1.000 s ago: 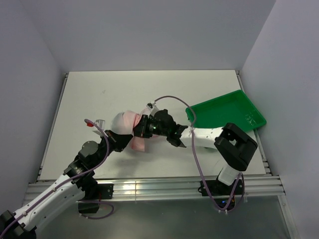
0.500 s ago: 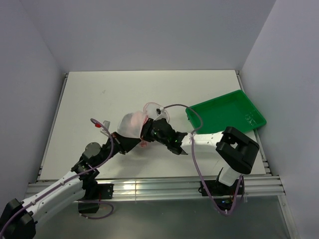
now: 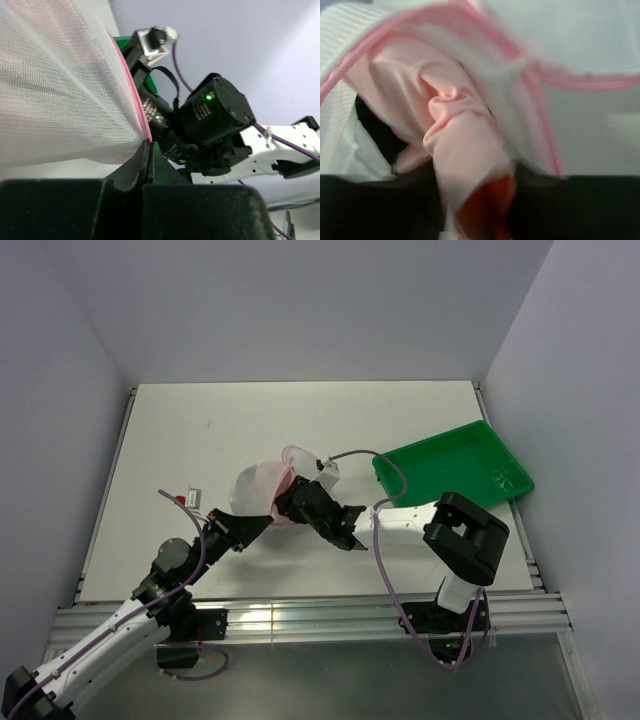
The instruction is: Place the bra in the laundry bag and zip it closed
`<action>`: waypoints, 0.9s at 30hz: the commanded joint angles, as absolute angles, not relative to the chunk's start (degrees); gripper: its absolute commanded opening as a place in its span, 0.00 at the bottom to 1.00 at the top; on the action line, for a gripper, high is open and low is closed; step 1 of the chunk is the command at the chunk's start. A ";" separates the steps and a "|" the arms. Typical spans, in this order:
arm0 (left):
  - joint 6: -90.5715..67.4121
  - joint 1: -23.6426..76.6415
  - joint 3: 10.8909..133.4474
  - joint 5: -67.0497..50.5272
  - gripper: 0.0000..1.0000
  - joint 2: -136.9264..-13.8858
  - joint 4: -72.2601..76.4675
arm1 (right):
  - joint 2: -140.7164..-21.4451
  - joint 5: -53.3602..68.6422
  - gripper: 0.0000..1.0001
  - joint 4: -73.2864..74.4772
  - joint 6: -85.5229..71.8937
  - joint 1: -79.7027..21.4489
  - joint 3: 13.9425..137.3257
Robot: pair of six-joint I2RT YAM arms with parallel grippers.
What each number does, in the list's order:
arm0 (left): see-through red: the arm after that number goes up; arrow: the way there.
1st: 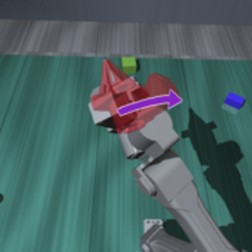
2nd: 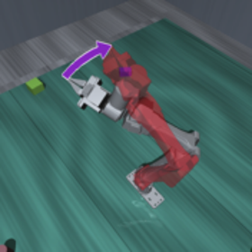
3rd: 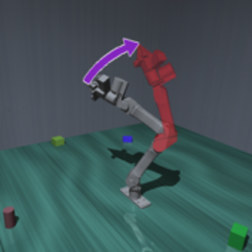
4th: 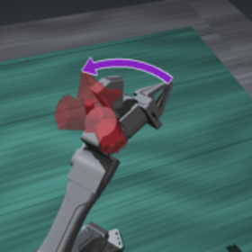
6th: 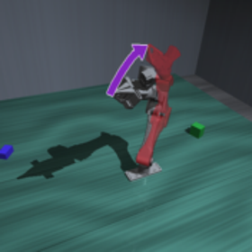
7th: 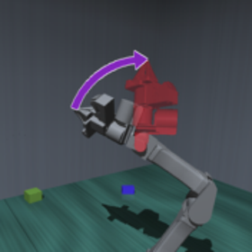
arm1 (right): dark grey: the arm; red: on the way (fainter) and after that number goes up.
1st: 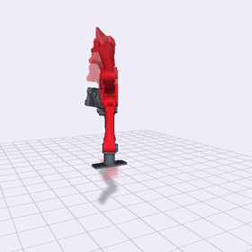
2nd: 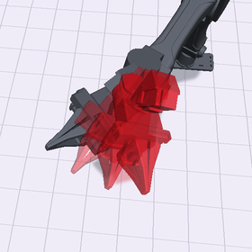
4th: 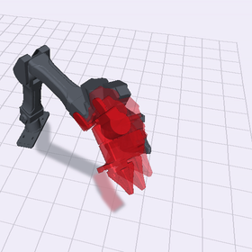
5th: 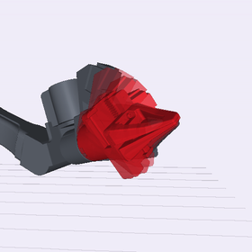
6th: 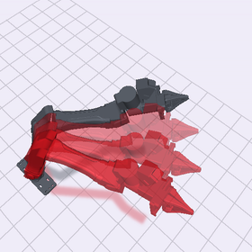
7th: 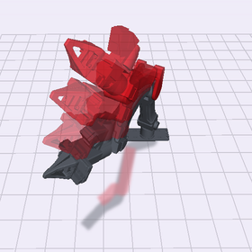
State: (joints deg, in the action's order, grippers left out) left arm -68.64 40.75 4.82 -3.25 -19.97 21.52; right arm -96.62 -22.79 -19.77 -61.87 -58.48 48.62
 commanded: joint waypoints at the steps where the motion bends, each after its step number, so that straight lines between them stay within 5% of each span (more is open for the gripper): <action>1: -70.04 41.57 7.91 -0.62 0.00 -17.76 16.27 | -93.45 -29.18 0.55 -16.27 -55.99 -57.83 49.13; 4: -70.05 41.48 6.50 -0.35 0.00 -18.45 15.92 | -88.62 -28.92 0.86 -12.40 -51.95 -57.83 49.92; 6: -69.35 41.48 6.50 -0.35 0.00 -19.16 15.21 | -87.02 -26.20 0.90 -9.43 -48.19 -57.83 51.41; 20: -64.86 41.49 8.79 3.95 0.00 -15.91 9.41 | -76.12 -13.36 0.93 -5.18 -45.78 -53.18 47.65; 27: -65.74 41.48 7.65 3.25 0.00 -13.45 9.22 | -84.53 -14.15 0.81 -14.58 -55.45 -44.04 42.72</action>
